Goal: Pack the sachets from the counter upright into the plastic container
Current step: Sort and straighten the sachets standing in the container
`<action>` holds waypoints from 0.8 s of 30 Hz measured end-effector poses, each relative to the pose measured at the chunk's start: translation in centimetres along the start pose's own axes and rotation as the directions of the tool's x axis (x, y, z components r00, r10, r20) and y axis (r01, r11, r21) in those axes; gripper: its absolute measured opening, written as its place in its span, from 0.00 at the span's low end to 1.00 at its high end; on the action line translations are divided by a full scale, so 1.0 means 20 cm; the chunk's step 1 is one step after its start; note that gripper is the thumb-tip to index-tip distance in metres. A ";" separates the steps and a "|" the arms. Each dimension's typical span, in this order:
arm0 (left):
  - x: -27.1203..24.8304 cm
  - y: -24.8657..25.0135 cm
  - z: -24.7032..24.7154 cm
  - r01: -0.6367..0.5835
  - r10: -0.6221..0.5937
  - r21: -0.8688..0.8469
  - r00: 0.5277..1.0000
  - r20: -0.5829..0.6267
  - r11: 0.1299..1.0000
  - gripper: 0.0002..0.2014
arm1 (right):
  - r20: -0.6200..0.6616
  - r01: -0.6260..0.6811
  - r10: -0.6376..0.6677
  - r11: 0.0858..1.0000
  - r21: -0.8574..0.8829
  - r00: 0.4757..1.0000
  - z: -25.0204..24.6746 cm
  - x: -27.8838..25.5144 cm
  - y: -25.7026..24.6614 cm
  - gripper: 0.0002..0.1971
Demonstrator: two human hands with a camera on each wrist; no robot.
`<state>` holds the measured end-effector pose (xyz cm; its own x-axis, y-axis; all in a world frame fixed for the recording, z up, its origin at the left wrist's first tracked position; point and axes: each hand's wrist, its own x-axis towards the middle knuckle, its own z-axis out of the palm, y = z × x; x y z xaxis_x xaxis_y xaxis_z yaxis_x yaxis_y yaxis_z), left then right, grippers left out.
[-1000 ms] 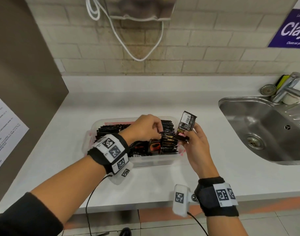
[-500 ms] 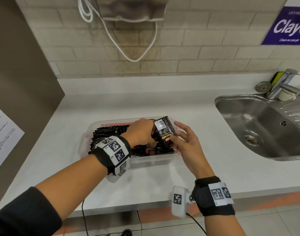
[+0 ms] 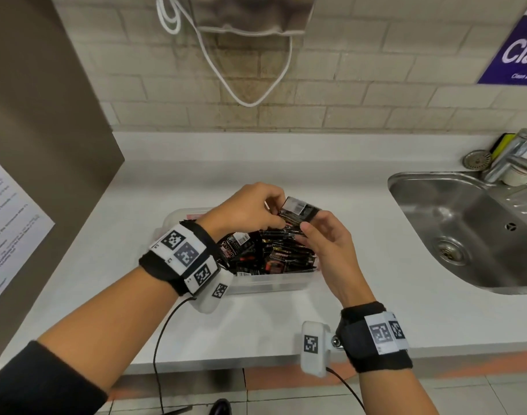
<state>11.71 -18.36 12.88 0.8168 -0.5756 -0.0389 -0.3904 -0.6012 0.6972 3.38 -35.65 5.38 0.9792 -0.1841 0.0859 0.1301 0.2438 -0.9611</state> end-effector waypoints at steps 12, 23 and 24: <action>-0.06 -0.10 0.00 0.038 -0.085 -0.535 0.994 -0.062 0.844 0.19 | 0.070 0.194 -0.189 0.978 -0.071 0.979 -0.02 0.02 0.02 0.08; -0.01 -0.13 0.02 0.237 -0.315 -0.503 0.946 -0.075 0.832 0.17 | 0.238 0.237 -0.156 0.901 -0.364 0.959 -0.02 0.02 0.03 0.32; -0.02 -0.14 0.03 0.237 -0.314 -0.489 0.946 -0.082 0.840 0.16 | 0.214 0.234 -0.159 0.889 -0.393 0.964 -0.02 0.03 0.03 0.32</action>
<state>12.11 -16.85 10.52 0.9299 -0.3102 -0.1976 0.0733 -0.3701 0.9261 3.91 -36.06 4.73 0.9563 -0.0129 0.2921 0.2837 -0.2009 -0.9376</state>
